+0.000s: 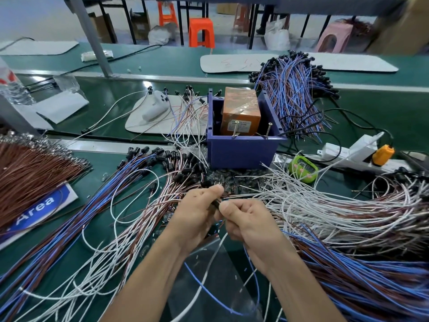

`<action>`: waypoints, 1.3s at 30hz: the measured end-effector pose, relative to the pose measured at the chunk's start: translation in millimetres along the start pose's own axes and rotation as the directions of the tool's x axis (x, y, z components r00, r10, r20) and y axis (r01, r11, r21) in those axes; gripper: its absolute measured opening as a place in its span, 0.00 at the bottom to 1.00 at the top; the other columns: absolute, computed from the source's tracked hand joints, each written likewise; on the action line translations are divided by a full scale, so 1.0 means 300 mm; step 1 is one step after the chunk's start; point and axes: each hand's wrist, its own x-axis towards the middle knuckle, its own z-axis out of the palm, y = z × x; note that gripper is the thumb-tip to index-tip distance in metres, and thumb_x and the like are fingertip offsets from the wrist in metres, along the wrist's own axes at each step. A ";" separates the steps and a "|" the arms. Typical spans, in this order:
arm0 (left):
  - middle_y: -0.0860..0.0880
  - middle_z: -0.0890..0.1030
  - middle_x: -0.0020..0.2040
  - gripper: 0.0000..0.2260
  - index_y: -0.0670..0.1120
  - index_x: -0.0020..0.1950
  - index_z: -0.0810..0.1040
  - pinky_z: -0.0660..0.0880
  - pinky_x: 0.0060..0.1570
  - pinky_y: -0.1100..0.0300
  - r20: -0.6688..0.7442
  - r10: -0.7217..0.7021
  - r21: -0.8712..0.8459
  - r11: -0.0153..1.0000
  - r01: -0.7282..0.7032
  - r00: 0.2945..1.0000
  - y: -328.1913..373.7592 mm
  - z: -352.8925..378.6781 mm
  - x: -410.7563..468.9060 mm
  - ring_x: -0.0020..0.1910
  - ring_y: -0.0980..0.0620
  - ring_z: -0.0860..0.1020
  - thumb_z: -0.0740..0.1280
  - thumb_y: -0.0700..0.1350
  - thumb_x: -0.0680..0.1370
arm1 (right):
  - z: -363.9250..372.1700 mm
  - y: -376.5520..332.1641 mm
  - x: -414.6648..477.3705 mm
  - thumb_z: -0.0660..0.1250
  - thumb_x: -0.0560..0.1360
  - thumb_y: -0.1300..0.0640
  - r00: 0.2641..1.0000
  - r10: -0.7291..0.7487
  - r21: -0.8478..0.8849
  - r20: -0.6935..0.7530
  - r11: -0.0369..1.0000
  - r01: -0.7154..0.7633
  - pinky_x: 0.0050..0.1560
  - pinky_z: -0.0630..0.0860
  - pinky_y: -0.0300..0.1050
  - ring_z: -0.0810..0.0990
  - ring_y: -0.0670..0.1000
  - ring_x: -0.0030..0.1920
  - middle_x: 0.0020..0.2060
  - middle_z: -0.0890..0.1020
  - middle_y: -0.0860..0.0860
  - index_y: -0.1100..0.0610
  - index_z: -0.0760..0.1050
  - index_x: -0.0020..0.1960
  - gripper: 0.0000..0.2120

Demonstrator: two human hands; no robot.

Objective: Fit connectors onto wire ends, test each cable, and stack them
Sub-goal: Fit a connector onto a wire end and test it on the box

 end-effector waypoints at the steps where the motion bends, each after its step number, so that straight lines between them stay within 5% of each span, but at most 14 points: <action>1: 0.48 0.71 0.23 0.21 0.47 0.27 0.74 0.70 0.26 0.62 0.021 -0.032 -0.055 0.998 0.033 0.999 -0.007 0.005 0.004 0.22 0.54 0.69 0.66 0.46 0.81 | 0.001 -0.001 -0.001 0.64 0.83 0.59 1.000 -0.009 -0.001 -0.005 1.000 0.009 0.28 0.58 0.36 0.59 0.45 0.25 0.23 0.65 0.46 0.56 0.81 0.35 0.19; 4: 0.46 0.70 0.23 0.24 0.43 0.26 0.72 0.67 0.29 0.56 -0.026 0.037 0.215 0.976 -0.030 0.999 0.000 -0.014 0.016 0.24 0.48 0.68 0.66 0.45 0.83 | 0.002 0.012 -0.008 0.64 0.84 0.57 0.999 0.025 -0.027 -0.041 0.999 -0.026 0.28 0.57 0.37 0.58 0.45 0.25 0.23 0.64 0.47 0.56 0.81 0.36 0.18; 6: 0.49 0.64 0.23 0.27 0.39 0.27 0.67 0.61 0.30 0.56 -0.122 0.210 0.490 0.863 -0.125 0.970 0.035 -0.051 0.015 0.24 0.50 0.61 0.66 0.48 0.83 | -0.005 0.033 -0.015 0.64 0.83 0.58 0.994 0.075 -0.044 -0.079 0.996 -0.079 0.26 0.55 0.37 0.57 0.44 0.24 0.22 0.63 0.46 0.57 0.80 0.36 0.17; 9: 0.56 0.58 0.22 0.27 0.46 0.25 0.61 0.60 0.28 0.58 -0.141 0.411 0.696 0.688 -0.205 0.901 0.111 -0.099 0.027 0.23 0.54 0.55 0.65 0.56 0.80 | -0.015 0.057 -0.025 0.64 0.83 0.58 0.989 0.117 -0.039 -0.092 0.992 -0.121 0.25 0.55 0.37 0.57 0.44 0.22 0.22 0.62 0.44 0.56 0.79 0.36 0.17; 13: 0.55 0.70 0.21 0.22 0.44 0.30 0.76 0.63 0.26 0.67 -0.152 0.379 0.885 0.464 -0.046 0.913 0.138 -0.046 0.126 0.23 0.57 0.68 0.67 0.59 0.77 | 0.002 0.074 -0.022 0.64 0.83 0.57 0.990 0.133 -0.063 -0.036 0.989 -0.135 0.25 0.54 0.37 0.56 0.44 0.22 0.23 0.62 0.44 0.57 0.78 0.37 0.16; 15: 0.57 0.80 0.27 0.15 0.48 0.35 0.82 0.71 0.34 0.65 -0.171 0.248 0.847 0.531 0.014 0.954 0.114 -0.010 0.177 0.27 0.61 0.75 0.72 0.57 0.76 | 0.014 0.079 -0.018 0.64 0.84 0.57 0.989 0.140 -0.044 -0.036 0.989 -0.142 0.24 0.55 0.37 0.56 0.44 0.22 0.22 0.63 0.44 0.56 0.78 0.37 0.17; 17: 0.57 0.85 0.35 0.06 0.50 0.45 0.85 0.79 0.43 0.61 -0.183 0.168 0.688 0.726 0.004 0.969 0.081 0.008 0.206 0.35 0.60 0.82 0.77 0.51 0.74 | 0.013 0.083 -0.018 0.63 0.84 0.58 0.988 0.146 -0.014 -0.045 0.989 -0.146 0.24 0.54 0.36 0.56 0.44 0.21 0.21 0.62 0.44 0.56 0.78 0.37 0.17; 20: 0.57 0.88 0.45 0.17 0.48 0.61 0.83 0.80 0.47 0.65 -0.155 0.159 0.429 0.900 -0.079 0.975 0.063 -0.012 0.209 0.48 0.59 0.86 0.78 0.39 0.73 | -0.005 0.088 -0.021 0.63 0.84 0.59 0.986 0.154 0.026 -0.055 0.988 -0.153 0.24 0.54 0.36 0.55 0.44 0.22 0.22 0.61 0.46 0.55 0.79 0.36 0.18; 22: 0.57 0.88 0.45 0.15 0.51 0.55 0.85 0.79 0.47 0.67 -0.148 0.221 0.467 0.875 -0.129 0.964 0.081 -0.060 0.189 0.48 0.58 0.86 0.77 0.36 0.73 | -0.017 0.088 -0.020 0.63 0.83 0.58 0.987 0.154 0.025 -0.049 0.988 -0.153 0.24 0.54 0.36 0.55 0.44 0.22 0.23 0.60 0.46 0.53 0.80 0.34 0.19; 25: 0.62 0.86 0.39 0.10 0.57 0.43 0.88 0.76 0.44 0.71 -0.143 0.262 0.766 0.640 -0.061 0.954 0.134 -0.165 0.121 0.40 0.65 0.83 0.78 0.41 0.73 | -0.023 0.088 -0.021 0.64 0.83 0.58 0.990 0.143 0.011 -0.020 0.990 -0.143 0.24 0.55 0.36 0.56 0.45 0.22 0.23 0.61 0.47 0.52 0.81 0.35 0.18; 29: 0.66 0.83 0.33 0.10 0.62 0.38 0.87 0.71 0.33 0.75 -0.112 0.109 0.957 0.279 0.078 0.988 0.192 -0.267 0.007 0.33 0.69 0.79 0.79 0.45 0.71 | -0.021 0.091 -0.016 0.64 0.83 0.58 0.991 0.132 0.016 -0.001 0.991 -0.132 0.24 0.56 0.35 0.57 0.45 0.23 0.23 0.63 0.47 0.53 0.82 0.37 0.17; 33: 0.65 0.79 0.27 0.08 0.62 0.38 0.87 0.64 0.22 0.74 -0.171 0.114 0.982 0.105 0.160 0.979 0.194 -0.286 -0.066 0.26 0.71 0.74 0.78 0.47 0.71 | -0.024 0.098 -0.007 0.63 0.83 0.59 0.990 0.138 0.027 -0.011 0.990 -0.137 0.24 0.56 0.35 0.57 0.45 0.23 0.23 0.64 0.48 0.53 0.83 0.37 0.17; 39: 0.63 0.77 0.35 0.08 0.64 0.45 0.85 0.63 0.32 0.67 -0.198 0.154 0.978 -0.041 0.206 0.968 0.183 -0.286 -0.085 0.37 0.61 0.74 0.79 0.53 0.69 | -0.028 0.108 0.001 0.64 0.83 0.58 0.991 0.136 0.040 -0.014 0.990 -0.135 0.25 0.54 0.37 0.56 0.46 0.24 0.24 0.63 0.50 0.54 0.83 0.39 0.16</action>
